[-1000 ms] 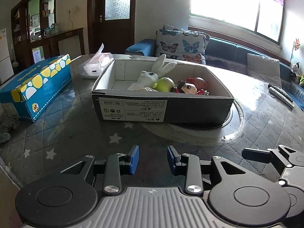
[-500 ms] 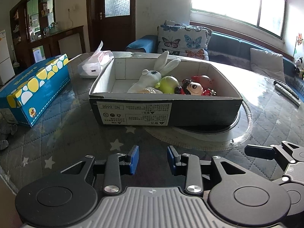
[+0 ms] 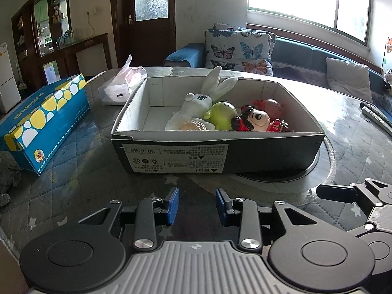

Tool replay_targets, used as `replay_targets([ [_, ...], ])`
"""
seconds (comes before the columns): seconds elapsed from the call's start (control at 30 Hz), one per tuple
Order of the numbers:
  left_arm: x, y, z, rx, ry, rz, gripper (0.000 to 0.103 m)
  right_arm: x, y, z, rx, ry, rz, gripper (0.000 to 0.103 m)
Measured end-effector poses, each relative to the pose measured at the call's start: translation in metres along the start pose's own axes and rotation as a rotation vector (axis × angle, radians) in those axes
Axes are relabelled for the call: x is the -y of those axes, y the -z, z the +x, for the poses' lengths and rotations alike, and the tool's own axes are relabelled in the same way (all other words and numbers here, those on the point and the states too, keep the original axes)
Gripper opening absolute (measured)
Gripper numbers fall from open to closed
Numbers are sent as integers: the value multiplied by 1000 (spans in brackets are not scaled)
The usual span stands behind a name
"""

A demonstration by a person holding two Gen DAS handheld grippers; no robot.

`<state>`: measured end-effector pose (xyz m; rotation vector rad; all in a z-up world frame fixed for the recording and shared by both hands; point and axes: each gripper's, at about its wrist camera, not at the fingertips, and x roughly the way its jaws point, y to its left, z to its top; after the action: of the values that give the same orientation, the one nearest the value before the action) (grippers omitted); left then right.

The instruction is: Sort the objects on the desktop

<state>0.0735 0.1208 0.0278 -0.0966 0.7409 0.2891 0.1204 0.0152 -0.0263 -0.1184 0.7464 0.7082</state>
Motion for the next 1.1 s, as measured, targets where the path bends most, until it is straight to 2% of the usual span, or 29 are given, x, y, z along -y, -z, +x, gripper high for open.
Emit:
replay_targets([
  [1.1, -7, -22, 28, -20, -5, 14, 36, 7, -28, 33, -29, -15, 23, 103],
])
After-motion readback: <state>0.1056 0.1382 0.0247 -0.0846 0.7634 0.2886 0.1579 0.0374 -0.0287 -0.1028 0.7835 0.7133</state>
